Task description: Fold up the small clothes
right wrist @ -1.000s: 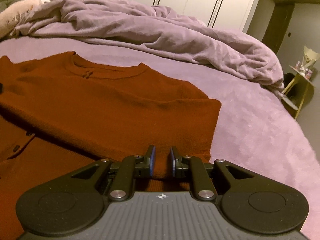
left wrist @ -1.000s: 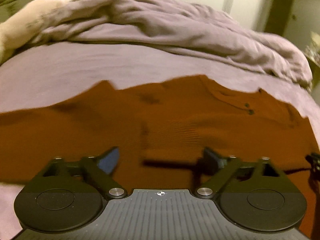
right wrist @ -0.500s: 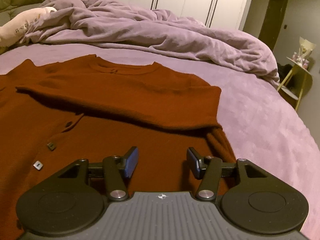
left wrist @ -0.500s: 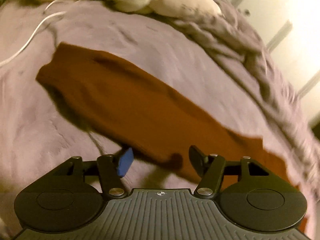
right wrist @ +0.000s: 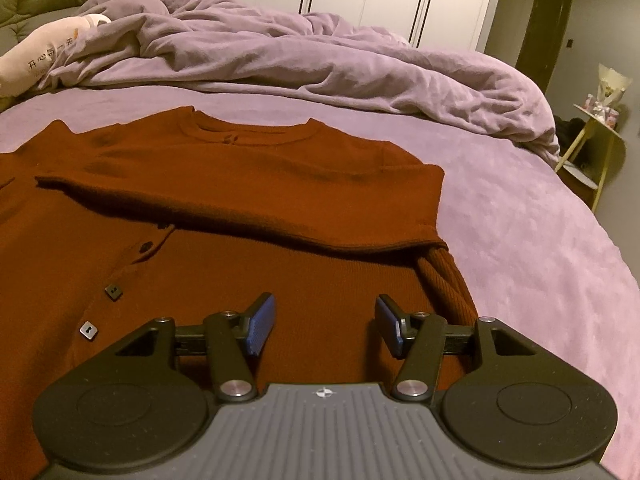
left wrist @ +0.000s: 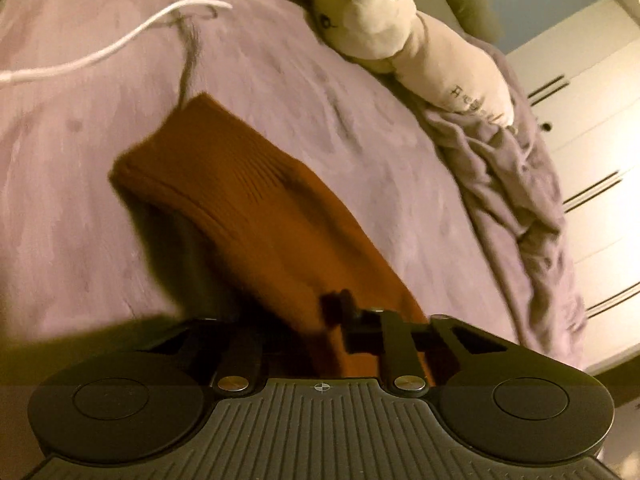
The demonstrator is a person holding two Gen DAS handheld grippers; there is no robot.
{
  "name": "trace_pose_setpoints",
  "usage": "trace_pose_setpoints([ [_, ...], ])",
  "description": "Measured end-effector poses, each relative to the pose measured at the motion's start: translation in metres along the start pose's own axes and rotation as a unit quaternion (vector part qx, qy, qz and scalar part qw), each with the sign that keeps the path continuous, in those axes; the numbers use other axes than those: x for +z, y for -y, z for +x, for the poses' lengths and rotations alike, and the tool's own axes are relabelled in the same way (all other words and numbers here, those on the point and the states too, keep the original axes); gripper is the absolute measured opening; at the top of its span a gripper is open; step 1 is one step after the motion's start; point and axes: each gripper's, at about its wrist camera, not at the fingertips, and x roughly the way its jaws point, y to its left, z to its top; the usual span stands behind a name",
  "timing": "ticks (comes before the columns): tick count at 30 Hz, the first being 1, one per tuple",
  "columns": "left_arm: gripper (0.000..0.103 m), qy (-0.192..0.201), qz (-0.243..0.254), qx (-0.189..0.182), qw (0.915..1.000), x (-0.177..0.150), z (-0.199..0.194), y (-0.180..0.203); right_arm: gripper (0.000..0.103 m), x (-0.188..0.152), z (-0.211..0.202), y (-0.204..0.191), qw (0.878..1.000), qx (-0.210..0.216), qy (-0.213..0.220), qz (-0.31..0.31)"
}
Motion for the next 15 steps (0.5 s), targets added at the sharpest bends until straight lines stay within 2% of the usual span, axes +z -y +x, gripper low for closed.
trace_pose_setpoints([
  [3, 0.008, 0.018, 0.080, -0.006, 0.9966, -0.006, -0.014, 0.026, 0.056, -0.001, 0.000, 0.002, 1.000, 0.000, 0.001, 0.006],
  [4, 0.008, 0.023, 0.116, -0.018, 0.9928, -0.012, -0.021, 0.043, 0.056, -0.001, 0.000, 0.002, 1.000, 0.000, 0.001, 0.008],
  [6, 0.008, 0.035, 0.195, -0.046, 0.9790, -0.029, -0.036, 0.081, 0.056, -0.001, 0.001, 0.003, 1.000, 0.000, 0.002, 0.011],
  [8, 0.008, 0.040, 0.275, -0.094, 0.9561, -0.057, -0.056, 0.126, 0.056, -0.001, 0.001, 0.003, 1.000, 0.000, 0.003, 0.010],
  [9, 0.008, 0.039, 0.312, -0.123, 0.9414, -0.073, -0.066, 0.148, 0.056, 0.000, 0.001, 0.002, 1.000, -0.001, 0.003, 0.010],
  [11, 0.008, 0.030, 0.375, -0.179, 0.9092, -0.114, -0.084, 0.189, 0.056, -0.001, 0.000, 0.003, 1.000, 0.000, 0.006, 0.013],
  [13, 0.009, -0.001, 0.428, -0.224, 0.8754, -0.162, -0.092, 0.219, 0.056, 0.000, -0.002, 0.003, 1.000, 0.002, 0.008, 0.019],
  [15, 0.028, -0.042, 0.487, -0.247, 0.8371, -0.214, -0.088, 0.238, 0.056, -0.001, -0.003, 0.005, 1.000, 0.005, 0.008, 0.027],
])
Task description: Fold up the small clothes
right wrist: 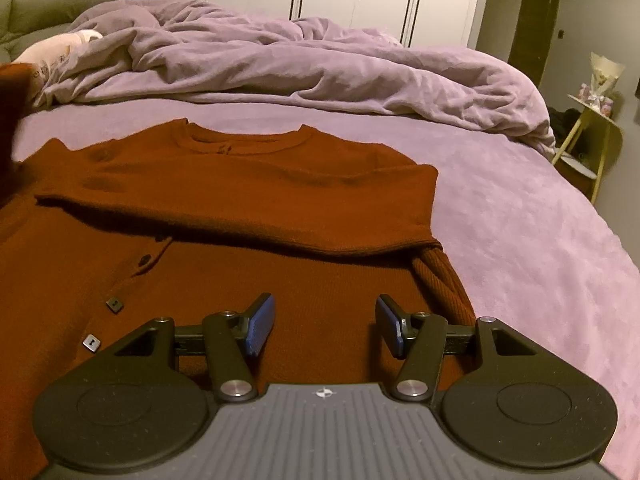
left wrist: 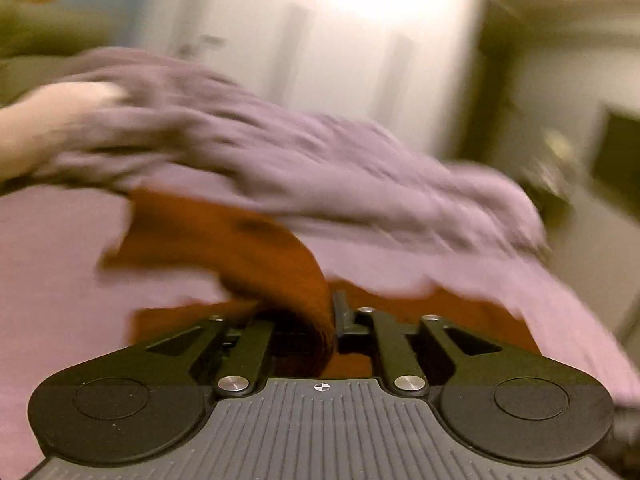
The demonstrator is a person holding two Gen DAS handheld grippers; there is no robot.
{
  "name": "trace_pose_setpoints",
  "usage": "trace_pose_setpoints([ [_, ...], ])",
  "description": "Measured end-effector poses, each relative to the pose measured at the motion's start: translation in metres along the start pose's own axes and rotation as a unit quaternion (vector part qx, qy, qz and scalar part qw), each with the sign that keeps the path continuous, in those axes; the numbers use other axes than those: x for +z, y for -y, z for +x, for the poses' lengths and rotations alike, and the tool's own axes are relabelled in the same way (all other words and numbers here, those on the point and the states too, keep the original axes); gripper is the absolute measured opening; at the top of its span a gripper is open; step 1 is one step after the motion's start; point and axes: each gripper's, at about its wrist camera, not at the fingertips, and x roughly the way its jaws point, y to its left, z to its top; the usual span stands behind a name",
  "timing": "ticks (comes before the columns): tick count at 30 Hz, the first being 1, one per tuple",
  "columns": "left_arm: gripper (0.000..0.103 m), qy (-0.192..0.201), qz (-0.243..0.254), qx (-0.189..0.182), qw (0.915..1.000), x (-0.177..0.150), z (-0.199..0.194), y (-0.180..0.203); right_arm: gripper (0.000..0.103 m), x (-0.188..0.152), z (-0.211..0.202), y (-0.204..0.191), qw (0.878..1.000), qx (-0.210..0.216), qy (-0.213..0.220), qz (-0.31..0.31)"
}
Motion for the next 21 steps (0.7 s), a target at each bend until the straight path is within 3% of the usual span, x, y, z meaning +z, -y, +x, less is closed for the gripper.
trace_pose_setpoints([
  [1, 0.054, -0.023, 0.022, -0.007, 0.9995, -0.009, 0.012, 0.017, 0.056, 0.000, 0.000, 0.001, 1.000, 0.001, -0.001, 0.003],
  [2, 0.057, -0.042, 0.039, -0.010, 0.9983, -0.020, 0.021, 0.032, 0.056, 0.000, -0.001, 0.003, 1.000, 0.001, -0.001, 0.004],
  [4, 0.055, -0.077, 0.053, -0.020, 0.9954, -0.042, 0.034, 0.048, 0.056, 0.001, -0.003, 0.007, 1.000, 0.000, 0.000, 0.005],
  [8, 0.054, -0.119, 0.020, 0.000, 0.9927, -0.068, 0.041, 0.039, 0.056, 0.004, -0.003, 0.022, 1.000, 0.005, 0.003, 0.017],
  [15, 0.066, -0.108, 0.022, 0.110, 0.9878, -0.068, 0.020, 0.002, 0.056, 0.028, 0.016, 0.019, 0.994, 0.078, 0.001, 0.071],
  [21, 0.067, -0.117, -0.016, 0.105, 0.9874, -0.074, 0.016, -0.023, 0.056, 0.055, 0.044, -0.012, 0.980, 0.183, 0.004, 0.077],
])
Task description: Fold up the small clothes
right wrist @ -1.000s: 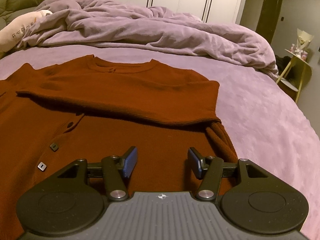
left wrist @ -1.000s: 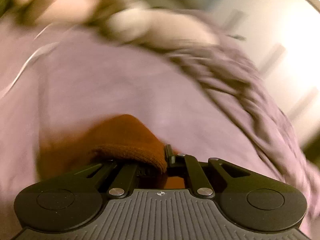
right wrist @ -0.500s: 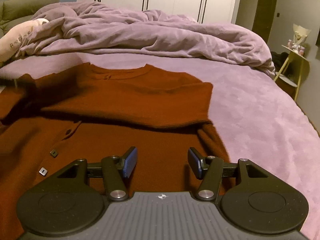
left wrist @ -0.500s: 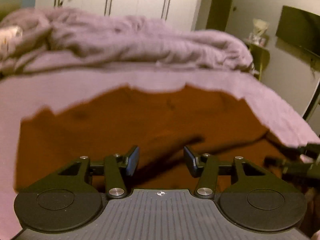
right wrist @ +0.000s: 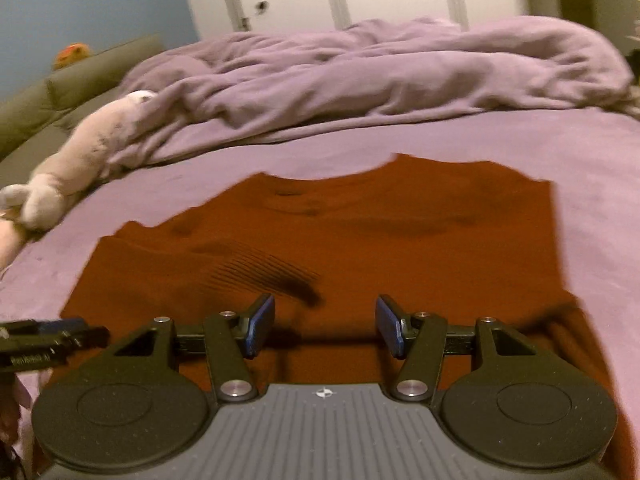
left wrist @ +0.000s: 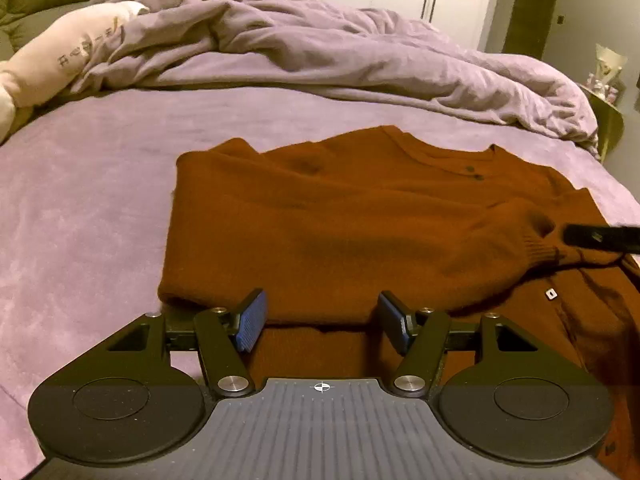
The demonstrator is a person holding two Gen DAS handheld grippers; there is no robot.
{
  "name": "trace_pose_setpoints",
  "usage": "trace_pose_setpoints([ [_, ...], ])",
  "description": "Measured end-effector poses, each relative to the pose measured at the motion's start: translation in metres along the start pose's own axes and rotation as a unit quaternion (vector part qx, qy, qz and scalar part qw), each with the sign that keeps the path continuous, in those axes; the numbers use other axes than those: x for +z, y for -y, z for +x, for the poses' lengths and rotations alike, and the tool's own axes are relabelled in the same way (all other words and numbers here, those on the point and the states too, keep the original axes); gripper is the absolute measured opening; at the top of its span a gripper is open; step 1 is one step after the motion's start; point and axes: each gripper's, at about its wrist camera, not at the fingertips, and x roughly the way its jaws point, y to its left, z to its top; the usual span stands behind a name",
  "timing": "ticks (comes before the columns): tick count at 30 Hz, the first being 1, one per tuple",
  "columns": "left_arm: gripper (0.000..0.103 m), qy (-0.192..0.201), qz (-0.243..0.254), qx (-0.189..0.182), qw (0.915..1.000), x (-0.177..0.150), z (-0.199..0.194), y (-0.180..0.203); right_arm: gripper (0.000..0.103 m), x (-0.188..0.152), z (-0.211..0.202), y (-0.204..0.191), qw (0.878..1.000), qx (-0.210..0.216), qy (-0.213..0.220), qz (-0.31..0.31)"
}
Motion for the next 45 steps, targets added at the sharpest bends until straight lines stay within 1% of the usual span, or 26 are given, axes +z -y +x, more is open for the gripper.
trace_pose_setpoints([
  [1, 0.068, 0.003, 0.001, -0.002, 1.0000, -0.001, 0.000, 0.000, 0.058, 0.003, 0.008, -0.002, 1.000, 0.011, -0.003, -0.002],
  [2, 0.070, 0.004, 0.000, -0.005, 1.0000, -0.002, 0.000, 0.000, 0.063, 0.007, 0.017, -0.003, 1.000, 0.024, -0.011, -0.003],
  [6, 0.071, 0.003, -0.007, -0.011, 0.9999, -0.005, 0.001, -0.002, 0.064, 0.012, 0.043, -0.004, 0.997, 0.060, -0.042, 0.005],
  [7, 0.072, 0.003, -0.008, -0.011, 0.9999, -0.005, 0.001, -0.002, 0.062, 0.011, 0.048, -0.006, 0.997, 0.061, -0.045, 0.006],
  [8, 0.072, 0.003, -0.009, -0.010, 0.9999, -0.005, 0.001, -0.001, 0.047, 0.011, 0.050, -0.008, 0.997, 0.062, -0.044, 0.005],
  [9, 0.072, 0.003, -0.009, -0.008, 0.9999, -0.005, 0.001, -0.001, 0.038, 0.011, 0.051, -0.009, 0.997, 0.067, -0.043, 0.004],
  [10, 0.072, 0.003, -0.009, -0.007, 0.9999, -0.005, 0.000, 0.000, 0.021, 0.012, 0.050, -0.011, 0.997, 0.065, -0.043, 0.003],
  [11, 0.072, 0.003, -0.009, -0.006, 0.9999, -0.004, -0.001, 0.001, 0.010, 0.013, 0.048, -0.010, 0.997, 0.064, -0.041, 0.001],
  [12, 0.072, 0.004, -0.008, -0.004, 1.0000, -0.004, -0.001, 0.002, 0.009, 0.014, 0.044, -0.011, 0.998, 0.061, -0.034, -0.002],
  [16, 0.077, 0.015, 0.002, 0.015, 0.9998, -0.002, -0.004, 0.008, 0.000, 0.027, 0.015, -0.005, 0.999, -0.005, 0.026, -0.047],
  [18, 0.078, 0.014, 0.004, 0.024, 0.9996, -0.002, -0.002, 0.011, 0.000, 0.035, 0.004, 0.009, 0.995, -0.066, 0.051, -0.052],
  [19, 0.078, 0.012, 0.004, 0.028, 0.9995, -0.001, 0.000, 0.012, 0.000, 0.038, 0.001, 0.020, 0.992, -0.101, 0.056, -0.054],
  [21, 0.078, 0.008, -0.001, 0.028, 0.9996, -0.002, 0.004, 0.013, 0.000, 0.041, 0.002, 0.048, 0.991, -0.129, 0.041, -0.018],
  [22, 0.078, 0.007, -0.004, 0.029, 0.9995, -0.002, 0.006, 0.014, 0.003, 0.041, 0.003, 0.062, 0.993, -0.120, 0.022, 0.012],
  [23, 0.078, 0.006, -0.006, 0.029, 0.9995, -0.002, 0.007, 0.014, 0.005, 0.038, 0.004, 0.076, 0.995, -0.087, 0.001, 0.051],
  [25, 0.079, 0.002, -0.009, 0.028, 0.9996, -0.003, 0.010, 0.016, 0.005, 0.029, 0.005, 0.086, 0.995, -0.033, -0.013, 0.091],
  [27, 0.079, 0.001, -0.006, 0.031, 0.9995, -0.005, 0.011, 0.018, 0.021, 0.021, 0.007, 0.078, 0.996, 0.002, -0.012, 0.086],
  [28, 0.079, 0.001, -0.003, 0.032, 0.9995, -0.005, 0.011, 0.019, 0.043, 0.019, 0.009, 0.072, 0.996, 0.015, -0.013, 0.082],
  [29, 0.080, 0.001, -0.001, 0.033, 0.9994, -0.005, 0.010, 0.019, 0.057, 0.018, 0.014, 0.066, 0.996, 0.029, -0.016, 0.080],
  [31, 0.080, 0.001, 0.000, 0.032, 0.9995, -0.005, 0.007, 0.017, 0.057, 0.017, 0.022, 0.055, 0.996, 0.052, -0.020, 0.067],
  [37, 0.082, 0.005, -0.017, 0.038, 0.9991, -0.007, 0.003, 0.005, 0.058, 0.019, 0.055, 0.031, 0.996, 0.068, -0.047, 0.041],
  [39, 0.082, 0.003, -0.019, 0.042, 0.9989, -0.009, 0.004, 0.002, 0.051, 0.021, 0.058, 0.022, 0.996, 0.077, -0.044, 0.030],
  [40, 0.082, 0.001, -0.021, 0.042, 0.9989, -0.009, 0.004, 0.001, 0.035, 0.020, 0.059, 0.018, 0.996, 0.078, -0.044, 0.021],
  [41, 0.082, -0.001, -0.023, 0.042, 0.9988, -0.009, 0.004, 0.000, 0.014, 0.019, 0.060, 0.013, 0.996, 0.075, -0.049, 0.010],
  [43, 0.082, -0.002, -0.029, 0.044, 0.9986, -0.009, 0.004, -0.002, 0.007, 0.018, 0.057, 0.007, 0.997, 0.066, -0.048, -0.002],
  [45, 0.082, 0.001, -0.032, 0.046, 0.9984, -0.007, 0.003, -0.003, 0.006, 0.021, 0.047, -0.002, 0.998, 0.033, -0.026, -0.042],
])
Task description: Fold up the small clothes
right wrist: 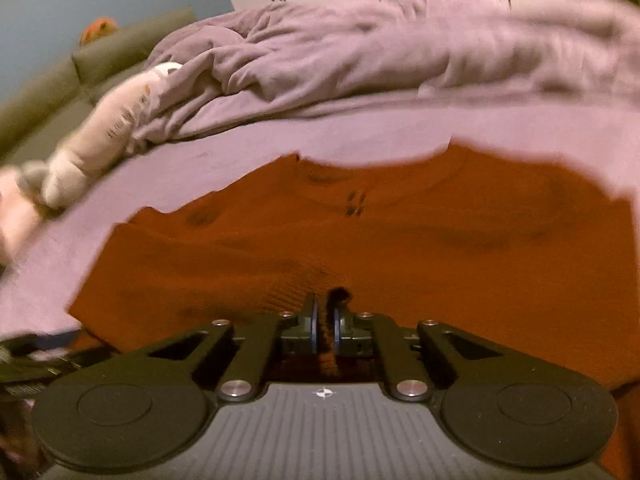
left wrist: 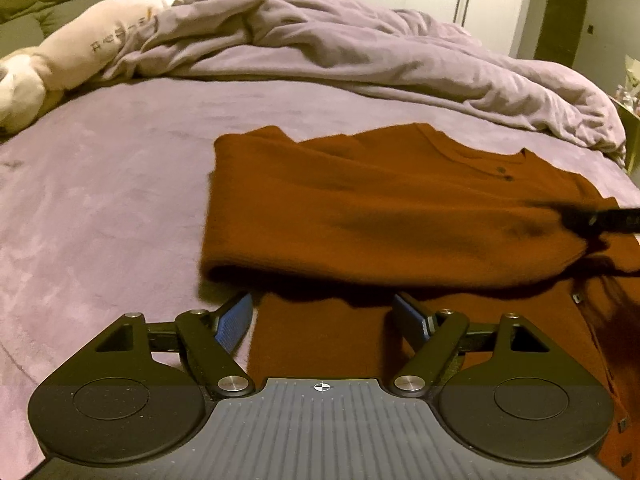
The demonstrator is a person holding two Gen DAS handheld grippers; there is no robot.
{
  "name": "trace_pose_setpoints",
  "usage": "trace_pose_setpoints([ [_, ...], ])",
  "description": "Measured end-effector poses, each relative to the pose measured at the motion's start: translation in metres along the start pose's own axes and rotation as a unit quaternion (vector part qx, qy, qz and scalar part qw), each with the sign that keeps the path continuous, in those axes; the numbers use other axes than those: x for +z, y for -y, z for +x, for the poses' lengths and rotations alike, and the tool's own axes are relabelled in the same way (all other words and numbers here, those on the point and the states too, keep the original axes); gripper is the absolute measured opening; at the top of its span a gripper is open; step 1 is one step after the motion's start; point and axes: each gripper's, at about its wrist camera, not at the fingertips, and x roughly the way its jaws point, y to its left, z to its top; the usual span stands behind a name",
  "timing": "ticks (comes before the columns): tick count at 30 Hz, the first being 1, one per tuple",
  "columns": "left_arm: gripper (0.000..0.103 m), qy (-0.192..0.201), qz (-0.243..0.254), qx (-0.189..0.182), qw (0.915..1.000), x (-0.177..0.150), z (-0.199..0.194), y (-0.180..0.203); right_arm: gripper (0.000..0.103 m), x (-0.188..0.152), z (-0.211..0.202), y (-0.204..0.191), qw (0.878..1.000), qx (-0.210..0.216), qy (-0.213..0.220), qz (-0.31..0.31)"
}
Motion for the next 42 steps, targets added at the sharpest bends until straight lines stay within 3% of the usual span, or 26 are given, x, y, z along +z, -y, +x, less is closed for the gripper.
trace_pose_setpoints([
  [5, 0.083, 0.003, -0.001, 0.008, 1.0000, 0.004, 0.002, 0.000, 0.006, 0.022, -0.030, 0.017, 0.992, -0.109, 0.065, -0.023],
  [7, 0.083, 0.002, -0.001, 0.010, 0.9999, 0.005, 0.005, 0.002, 0.006, 0.026, -0.031, 0.038, 0.986, -0.158, 0.058, -0.006],
  [9, 0.083, 0.000, 0.002, 0.012, 0.9999, 0.006, 0.009, 0.005, 0.007, 0.024, -0.025, 0.060, 0.983, -0.180, 0.024, 0.011],
  [12, 0.083, 0.000, 0.006, 0.016, 0.9999, 0.007, 0.013, 0.008, 0.017, 0.012, -0.020, 0.088, 0.986, -0.150, -0.018, 0.070],
  [16, 0.084, -0.004, 0.010, 0.020, 0.9997, 0.009, 0.017, 0.009, 0.046, -0.005, -0.038, 0.103, 0.987, -0.104, 0.003, 0.119],
  [18, 0.084, -0.004, 0.013, 0.025, 0.9996, 0.010, 0.019, 0.010, 0.049, -0.008, -0.038, 0.102, 0.989, -0.095, 0.004, 0.116],
  [23, 0.085, -0.005, 0.009, 0.029, 0.9995, 0.013, 0.026, 0.013, 0.047, -0.005, -0.025, 0.094, 0.989, -0.097, -0.003, 0.110],
  [24, 0.086, -0.005, 0.007, 0.030, 0.9995, 0.014, 0.027, 0.014, 0.044, -0.005, -0.023, 0.093, 0.989, -0.098, -0.003, 0.109],
  [26, 0.086, -0.005, 0.007, 0.031, 0.9995, 0.014, 0.028, 0.015, 0.024, -0.004, -0.019, 0.088, 0.991, -0.097, -0.006, 0.096],
  [29, 0.086, -0.004, 0.012, 0.034, 0.9993, 0.016, 0.030, 0.015, 0.013, -0.003, -0.018, 0.080, 0.992, -0.100, -0.003, 0.078],
  [36, 0.087, -0.003, 0.010, 0.043, 0.9990, 0.017, 0.031, 0.011, 0.011, 0.004, -0.037, 0.066, 0.978, -0.202, 0.050, 0.011],
  [38, 0.087, -0.005, 0.008, 0.044, 0.9990, 0.017, 0.033, 0.008, 0.011, 0.003, -0.038, 0.073, 0.975, -0.220, 0.041, 0.010],
  [42, 0.088, -0.004, 0.005, 0.052, 0.9986, 0.018, 0.031, 0.002, 0.018, -0.006, -0.036, 0.085, 0.978, -0.210, 0.009, 0.019],
])
